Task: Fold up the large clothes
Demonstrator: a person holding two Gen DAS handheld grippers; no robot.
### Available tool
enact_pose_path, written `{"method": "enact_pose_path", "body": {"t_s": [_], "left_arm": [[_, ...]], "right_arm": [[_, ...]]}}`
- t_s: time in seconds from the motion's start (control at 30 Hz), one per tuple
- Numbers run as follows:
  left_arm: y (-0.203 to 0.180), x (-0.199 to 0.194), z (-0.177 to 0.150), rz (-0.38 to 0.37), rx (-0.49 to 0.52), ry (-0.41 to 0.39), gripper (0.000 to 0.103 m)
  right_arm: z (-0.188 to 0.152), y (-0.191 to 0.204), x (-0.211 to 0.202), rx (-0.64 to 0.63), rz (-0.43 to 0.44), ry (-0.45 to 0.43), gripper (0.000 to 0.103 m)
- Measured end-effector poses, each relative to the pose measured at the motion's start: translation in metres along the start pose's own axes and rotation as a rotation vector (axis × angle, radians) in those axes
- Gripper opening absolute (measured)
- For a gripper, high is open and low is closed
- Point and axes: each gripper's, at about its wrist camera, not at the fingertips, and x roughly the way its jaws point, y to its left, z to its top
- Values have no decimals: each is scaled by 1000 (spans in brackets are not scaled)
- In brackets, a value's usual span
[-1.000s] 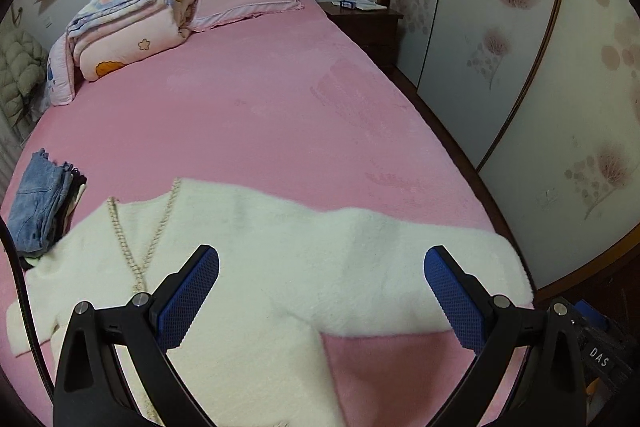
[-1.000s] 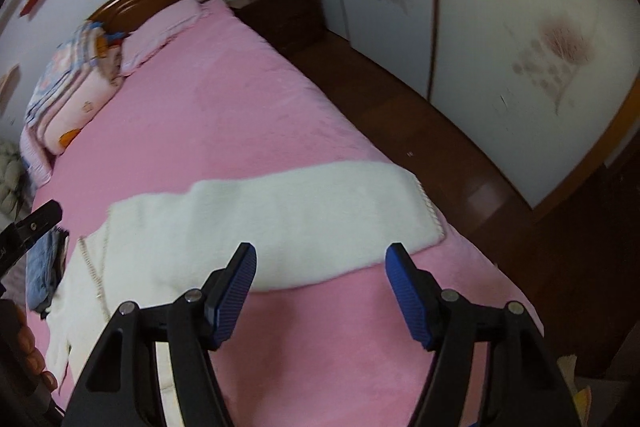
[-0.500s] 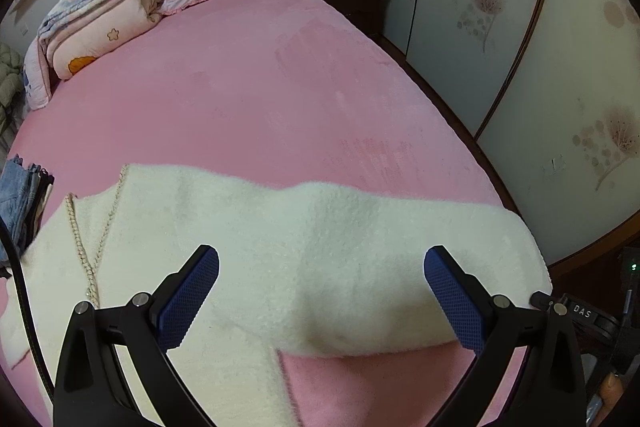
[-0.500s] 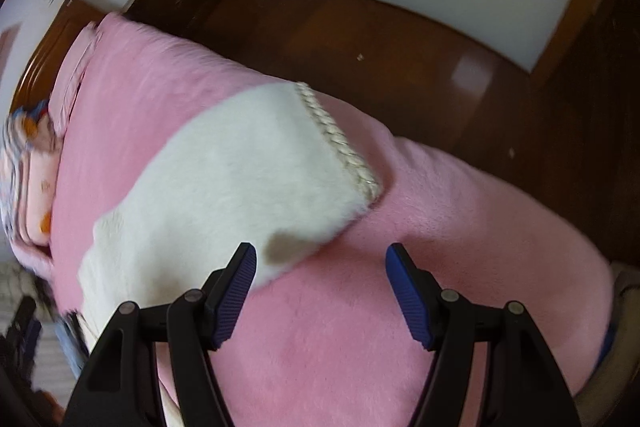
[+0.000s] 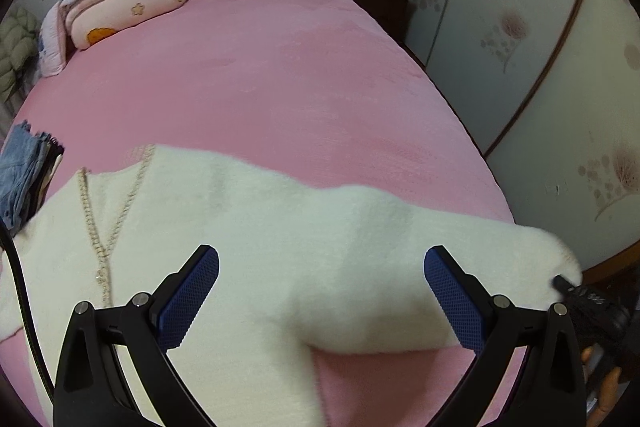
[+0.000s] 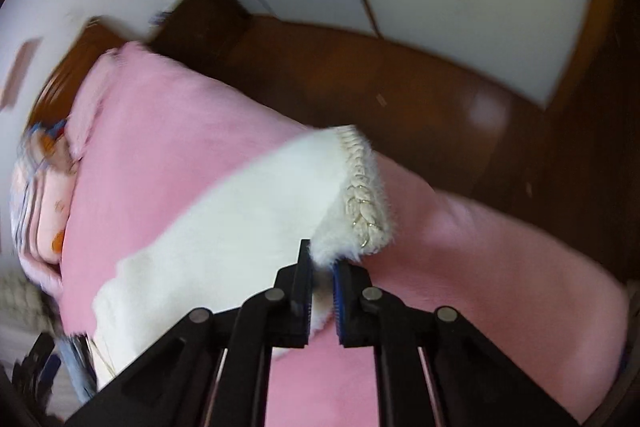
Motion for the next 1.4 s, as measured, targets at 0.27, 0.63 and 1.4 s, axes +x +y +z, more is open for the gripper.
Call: {"method": "enact_pose_path", "body": {"t_s": [0.27,0.63,1.4], "left_arm": [[128,-51,-9,49,-164,-38,102],[292,-40,-54,77,-283,37,102],[214,95,-111,-456,-326,392,65]], "right_arm": [[-51,169,-84,-492,238,-120,8],[-250,339,18,-932,192,133,15],[-282,264,-17,-859,40,195,20]]}}
